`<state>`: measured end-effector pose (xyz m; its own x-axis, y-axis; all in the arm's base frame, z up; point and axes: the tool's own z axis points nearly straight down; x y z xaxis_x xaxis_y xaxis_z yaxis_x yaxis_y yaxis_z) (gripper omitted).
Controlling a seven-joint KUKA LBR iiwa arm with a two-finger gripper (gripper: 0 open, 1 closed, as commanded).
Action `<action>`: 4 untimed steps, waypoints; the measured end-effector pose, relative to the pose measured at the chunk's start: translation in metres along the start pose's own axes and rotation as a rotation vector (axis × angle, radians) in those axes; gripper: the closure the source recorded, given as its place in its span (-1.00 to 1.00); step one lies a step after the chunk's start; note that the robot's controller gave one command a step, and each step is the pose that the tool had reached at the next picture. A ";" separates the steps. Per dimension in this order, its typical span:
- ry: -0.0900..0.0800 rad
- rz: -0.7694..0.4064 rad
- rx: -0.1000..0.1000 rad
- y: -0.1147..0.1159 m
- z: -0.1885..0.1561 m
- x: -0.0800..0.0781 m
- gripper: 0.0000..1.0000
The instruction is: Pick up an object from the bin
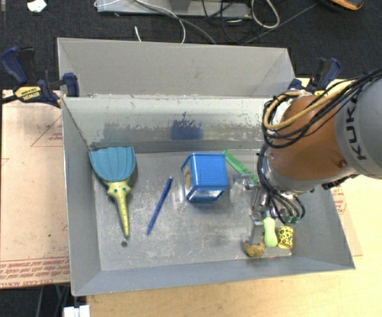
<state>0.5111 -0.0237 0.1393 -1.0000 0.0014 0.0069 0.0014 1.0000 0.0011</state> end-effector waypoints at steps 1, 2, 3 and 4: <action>-0.007 -0.001 0.000 0.000 -0.004 -0.002 -1.00; -0.008 0.121 -0.002 -0.033 0.006 0.016 -1.00; -0.008 0.107 -0.002 -0.059 0.000 0.026 -1.00; -0.006 0.249 -0.001 -0.088 -0.008 0.024 -1.00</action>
Offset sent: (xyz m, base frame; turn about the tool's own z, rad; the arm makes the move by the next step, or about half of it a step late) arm -0.0289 -0.0565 -0.0115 0.1988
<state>0.4876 -0.1112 0.1474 -0.9688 0.2480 0.0016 0.2480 0.9688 0.0014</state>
